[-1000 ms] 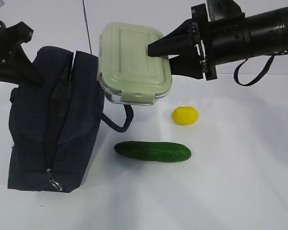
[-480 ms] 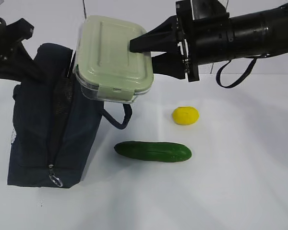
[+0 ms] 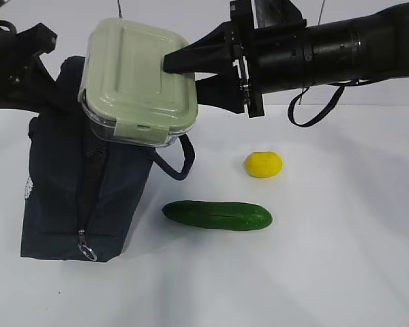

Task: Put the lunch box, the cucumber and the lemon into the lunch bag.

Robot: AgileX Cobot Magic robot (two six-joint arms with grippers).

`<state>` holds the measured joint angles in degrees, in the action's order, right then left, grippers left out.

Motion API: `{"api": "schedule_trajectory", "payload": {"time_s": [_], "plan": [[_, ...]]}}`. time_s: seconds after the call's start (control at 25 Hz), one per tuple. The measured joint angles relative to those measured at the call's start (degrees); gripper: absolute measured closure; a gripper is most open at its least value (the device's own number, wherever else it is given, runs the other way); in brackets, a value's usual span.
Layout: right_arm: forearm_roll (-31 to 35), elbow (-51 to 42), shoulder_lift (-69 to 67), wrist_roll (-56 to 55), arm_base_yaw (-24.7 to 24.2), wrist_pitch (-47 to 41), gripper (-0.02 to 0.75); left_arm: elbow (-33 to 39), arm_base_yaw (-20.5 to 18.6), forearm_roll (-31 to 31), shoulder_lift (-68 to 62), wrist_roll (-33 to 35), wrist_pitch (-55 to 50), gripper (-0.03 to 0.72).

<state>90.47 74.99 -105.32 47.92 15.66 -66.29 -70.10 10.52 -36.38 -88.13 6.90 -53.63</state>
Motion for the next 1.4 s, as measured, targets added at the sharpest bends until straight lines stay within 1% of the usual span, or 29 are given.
{"api": "schedule_trajectory", "payload": {"time_s": [0.72, 1.04, 1.4], "plan": [[3.6, 0.4, -1.2, 0.6, 0.0, 1.4, 0.337, 0.0, 0.0, -1.1, 0.0, 0.0, 0.4, 0.680], [5.8, 0.6, -4.5, 2.4, 3.8, 2.6, 0.337, 0.0, 0.0, -1.1, 0.0, 0.0, 0.4, 0.680], [6.5, 1.3, -7.0, 5.6, 4.0, 4.8, 0.337, 0.0, 0.0, -1.1, 0.0, 0.0, 0.3, 0.680]]}}
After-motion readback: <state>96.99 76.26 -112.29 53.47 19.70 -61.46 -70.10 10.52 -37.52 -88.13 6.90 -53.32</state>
